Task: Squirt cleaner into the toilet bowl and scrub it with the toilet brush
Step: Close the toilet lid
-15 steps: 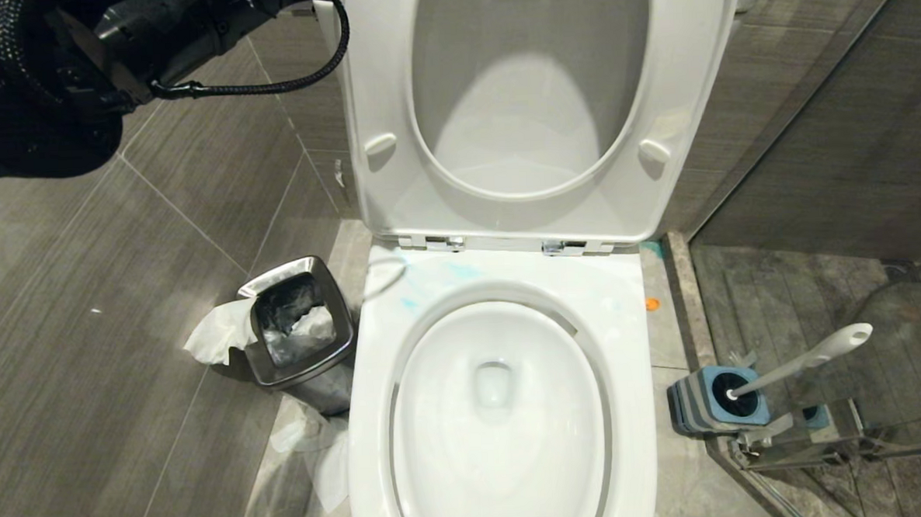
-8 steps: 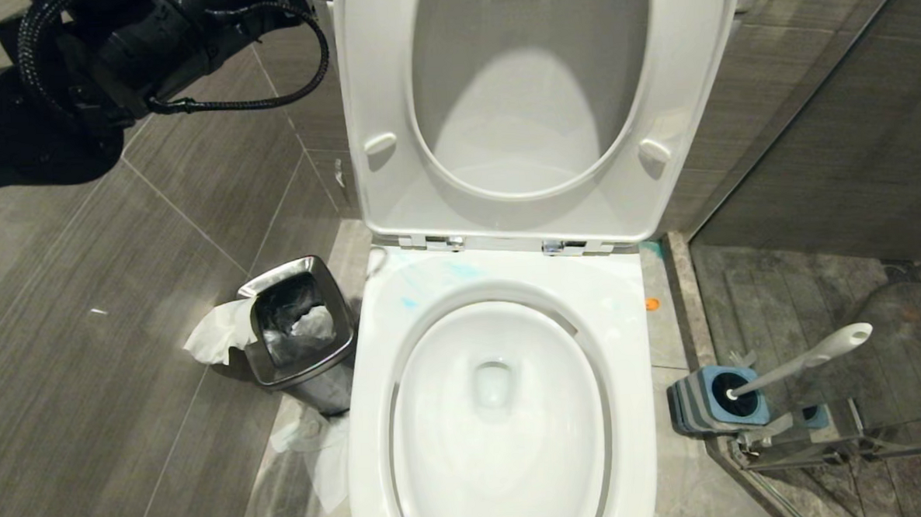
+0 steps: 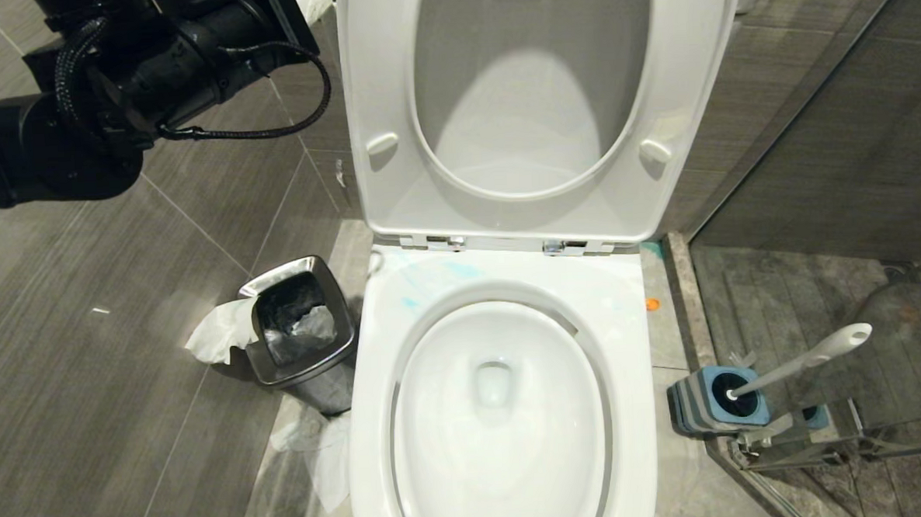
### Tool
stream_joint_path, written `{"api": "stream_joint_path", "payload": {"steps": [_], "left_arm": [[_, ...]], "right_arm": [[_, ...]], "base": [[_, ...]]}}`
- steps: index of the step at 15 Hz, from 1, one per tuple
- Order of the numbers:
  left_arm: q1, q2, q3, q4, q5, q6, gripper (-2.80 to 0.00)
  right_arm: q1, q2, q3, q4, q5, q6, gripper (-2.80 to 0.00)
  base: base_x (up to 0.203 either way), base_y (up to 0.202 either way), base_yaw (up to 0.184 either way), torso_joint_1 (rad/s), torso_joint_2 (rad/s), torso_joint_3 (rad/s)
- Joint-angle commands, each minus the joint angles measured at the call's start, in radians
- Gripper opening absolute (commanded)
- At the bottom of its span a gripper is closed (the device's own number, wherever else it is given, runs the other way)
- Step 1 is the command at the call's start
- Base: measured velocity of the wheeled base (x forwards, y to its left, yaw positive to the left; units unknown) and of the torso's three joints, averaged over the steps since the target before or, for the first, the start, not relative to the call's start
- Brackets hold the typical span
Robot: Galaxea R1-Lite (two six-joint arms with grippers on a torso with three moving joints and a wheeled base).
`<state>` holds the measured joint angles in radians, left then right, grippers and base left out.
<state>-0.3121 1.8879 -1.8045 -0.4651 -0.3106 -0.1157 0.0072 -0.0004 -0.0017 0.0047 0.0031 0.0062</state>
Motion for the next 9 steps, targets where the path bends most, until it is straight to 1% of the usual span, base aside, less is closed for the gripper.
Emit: {"api": "stream_joint_path", "payload": {"steps": [1,5,9], "left_arm": [[0.001,-0.028,0.004,-0.012,-0.008,-0.013,-2.80],[0.002,-0.069,0.076,-0.030,-0.013,-0.015,-2.80],[0.000,-0.069,0.155,-0.030,-0.088,-0.007,-2.80]], "right_arm": [[0.000,0.000,0.000,0.000,0.000,0.000,-2.80],[0.000,0.000,0.000,0.000,0.000,0.000,-2.80],[0.000,0.000,0.000,0.000,0.000,0.000,-2.80]], "base": [[0.000,0.000,0.000,0.000,0.00,0.000],[0.000,0.000,0.000,0.000,0.00,0.000],[0.000,0.000,0.000,0.000,0.00,0.000]]}}
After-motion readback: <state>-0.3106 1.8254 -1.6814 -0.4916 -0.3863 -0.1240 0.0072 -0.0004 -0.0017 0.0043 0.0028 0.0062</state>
